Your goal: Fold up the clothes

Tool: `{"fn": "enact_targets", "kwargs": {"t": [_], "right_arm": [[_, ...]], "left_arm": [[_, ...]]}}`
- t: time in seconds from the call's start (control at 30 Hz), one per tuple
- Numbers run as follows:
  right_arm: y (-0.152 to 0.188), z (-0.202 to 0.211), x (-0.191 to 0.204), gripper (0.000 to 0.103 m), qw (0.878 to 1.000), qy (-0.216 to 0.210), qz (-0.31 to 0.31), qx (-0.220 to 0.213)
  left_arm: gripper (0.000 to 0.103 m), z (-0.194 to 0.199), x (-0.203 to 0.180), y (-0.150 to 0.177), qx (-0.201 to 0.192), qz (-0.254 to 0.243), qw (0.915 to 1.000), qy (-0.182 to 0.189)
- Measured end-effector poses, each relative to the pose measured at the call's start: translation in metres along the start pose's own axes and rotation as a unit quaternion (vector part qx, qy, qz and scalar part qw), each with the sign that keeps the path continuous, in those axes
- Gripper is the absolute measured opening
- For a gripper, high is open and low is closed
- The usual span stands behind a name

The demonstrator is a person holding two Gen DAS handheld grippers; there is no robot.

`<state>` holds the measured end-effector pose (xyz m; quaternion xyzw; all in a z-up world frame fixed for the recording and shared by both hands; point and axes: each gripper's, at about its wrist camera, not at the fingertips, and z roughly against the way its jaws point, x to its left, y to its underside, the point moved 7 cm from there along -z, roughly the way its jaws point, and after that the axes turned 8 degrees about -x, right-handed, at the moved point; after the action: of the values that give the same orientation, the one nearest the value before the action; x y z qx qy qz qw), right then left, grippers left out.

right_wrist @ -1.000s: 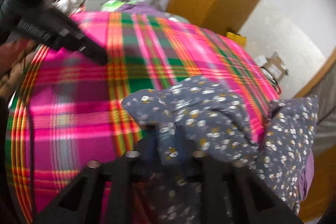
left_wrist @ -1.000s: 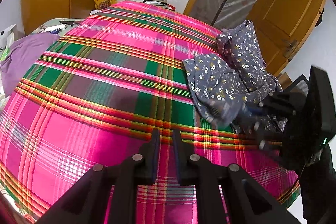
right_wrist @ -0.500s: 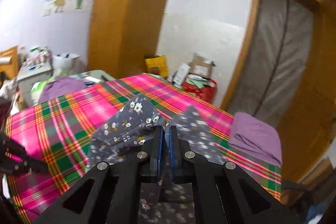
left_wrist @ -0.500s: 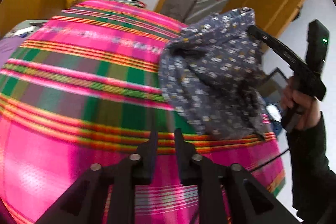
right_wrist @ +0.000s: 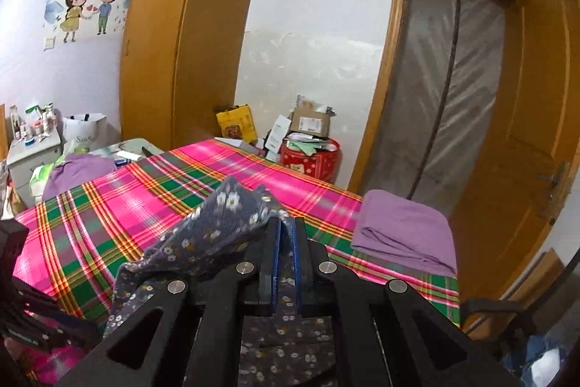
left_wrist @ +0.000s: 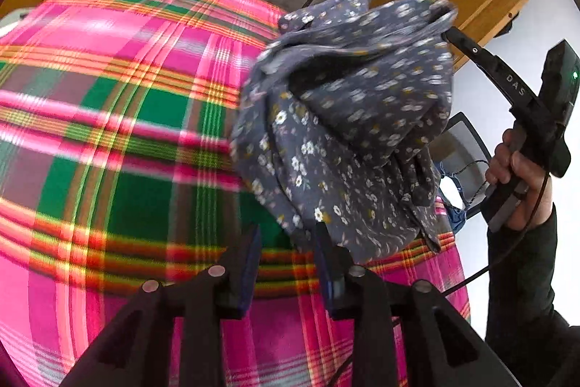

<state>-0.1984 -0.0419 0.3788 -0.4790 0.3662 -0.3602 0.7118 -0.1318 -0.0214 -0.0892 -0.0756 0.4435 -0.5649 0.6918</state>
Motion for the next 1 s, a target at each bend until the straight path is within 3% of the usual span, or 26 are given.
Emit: {"fn": "enact_targets", "kwargs": {"t": [0.2,0.37,0.43,0.5,0.6,0.77,0.9,0.93,1.0], "right_arm": [[0.0,0.005,-0.018,0.006,1.0,0.002,-0.021,-0.005],[0.011,0.007,0.014,0.008,0.997,-0.075,0.01,0.01],[0.018,0.01,0.031,0.018,0.993,-0.11,0.026,0.02],[0.03,0.015,0.05,0.041,0.988,-0.142,0.044,0.029],[0.051,0.018,0.065,0.049,0.983,-0.166,0.057,0.054],[0.096,0.023,0.079,0.05,0.973,-0.195,0.062,0.11],[0.122,0.015,0.075,0.049,0.971,-0.172,0.076,0.149],[0.125,0.012,0.072,0.046,0.972,-0.164,0.073,0.152],[0.123,0.01,0.063,0.023,0.976,-0.152,0.053,0.145]], "left_arm": [[0.029,-0.007,-0.009,-0.001,-0.01,-0.03,0.9994,-0.014],[0.029,-0.011,-0.013,-0.001,-0.016,-0.042,0.9988,-0.022],[0.029,-0.01,-0.012,-0.002,-0.017,-0.04,0.9988,-0.022],[0.029,-0.01,-0.012,-0.002,-0.018,-0.033,0.9991,-0.018],[0.027,-0.007,-0.007,0.0,-0.018,-0.018,0.9996,-0.01],[0.026,0.002,0.001,0.003,-0.017,-0.009,0.9998,-0.008],[0.026,0.001,-0.001,0.001,-0.016,-0.014,0.9997,-0.013],[0.026,-0.001,-0.003,0.001,-0.016,-0.018,0.9996,-0.015],[0.026,-0.003,-0.007,0.0,-0.014,-0.025,0.9995,-0.016]]}}
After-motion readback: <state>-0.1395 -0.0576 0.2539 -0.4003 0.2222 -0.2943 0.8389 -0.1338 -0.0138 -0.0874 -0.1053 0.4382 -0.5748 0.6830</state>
